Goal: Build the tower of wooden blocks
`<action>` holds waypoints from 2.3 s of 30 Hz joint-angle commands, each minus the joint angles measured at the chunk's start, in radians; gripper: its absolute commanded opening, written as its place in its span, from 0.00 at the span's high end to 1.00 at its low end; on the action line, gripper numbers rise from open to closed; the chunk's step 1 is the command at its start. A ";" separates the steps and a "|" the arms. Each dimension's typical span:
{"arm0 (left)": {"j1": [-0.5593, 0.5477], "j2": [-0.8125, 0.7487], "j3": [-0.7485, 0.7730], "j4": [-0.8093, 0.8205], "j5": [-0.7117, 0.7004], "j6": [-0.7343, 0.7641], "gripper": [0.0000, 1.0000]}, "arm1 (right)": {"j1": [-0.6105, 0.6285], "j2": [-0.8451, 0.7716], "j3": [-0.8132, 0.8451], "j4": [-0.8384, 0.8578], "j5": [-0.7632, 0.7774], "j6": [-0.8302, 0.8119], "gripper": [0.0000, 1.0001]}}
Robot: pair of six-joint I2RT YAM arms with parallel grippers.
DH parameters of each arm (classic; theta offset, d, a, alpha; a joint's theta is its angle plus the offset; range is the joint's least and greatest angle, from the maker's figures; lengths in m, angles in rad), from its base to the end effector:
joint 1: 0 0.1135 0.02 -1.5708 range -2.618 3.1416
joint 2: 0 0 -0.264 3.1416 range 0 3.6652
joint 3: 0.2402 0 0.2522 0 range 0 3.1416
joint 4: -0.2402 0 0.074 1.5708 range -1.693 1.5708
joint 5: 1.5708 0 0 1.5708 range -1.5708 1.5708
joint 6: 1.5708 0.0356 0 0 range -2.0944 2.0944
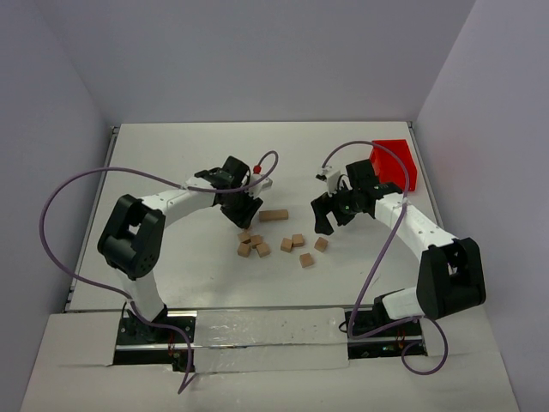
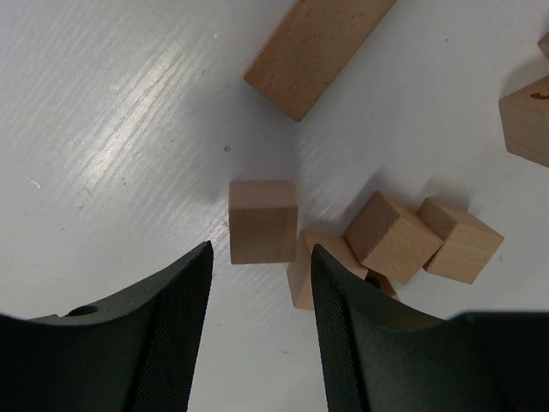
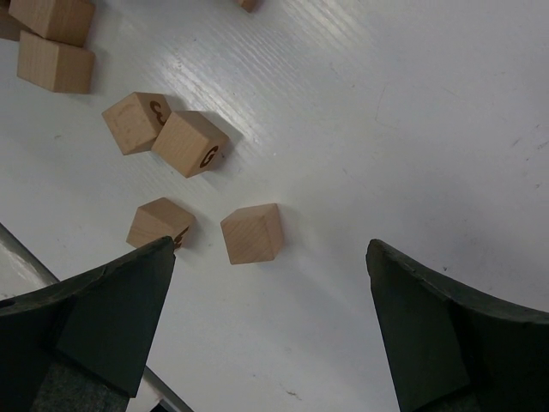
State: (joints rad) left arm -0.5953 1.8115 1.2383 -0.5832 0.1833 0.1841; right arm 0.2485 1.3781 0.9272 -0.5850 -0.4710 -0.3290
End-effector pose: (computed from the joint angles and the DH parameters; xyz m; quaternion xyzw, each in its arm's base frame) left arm 0.2987 -0.2101 0.1877 0.3876 0.8943 -0.1295 0.1823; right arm 0.2577 0.0821 0.2289 -0.3262 0.8814 0.2145 0.2658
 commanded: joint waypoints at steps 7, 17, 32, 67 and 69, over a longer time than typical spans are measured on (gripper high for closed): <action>-0.011 0.040 0.063 -0.004 -0.002 -0.003 0.55 | -0.015 -0.021 -0.005 0.037 -0.025 0.007 0.00; -0.009 0.022 0.128 -0.065 0.008 0.097 0.88 | -0.020 -0.007 -0.002 0.038 -0.036 0.003 0.00; -0.020 0.229 0.592 -0.483 0.191 0.442 0.95 | -0.054 -0.032 0.003 0.023 -0.020 -0.014 0.00; -0.095 0.416 0.754 -0.484 0.209 0.555 0.77 | -0.166 -0.022 0.030 -0.021 -0.050 -0.039 0.00; -0.093 0.420 0.756 -0.482 0.208 0.559 0.77 | -0.164 -0.021 0.030 -0.019 -0.052 -0.038 0.00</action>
State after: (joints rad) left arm -0.6903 2.2110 1.9419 -1.0952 0.3741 0.7113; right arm 0.0911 1.3674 0.9272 -0.5991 -0.5052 -0.3573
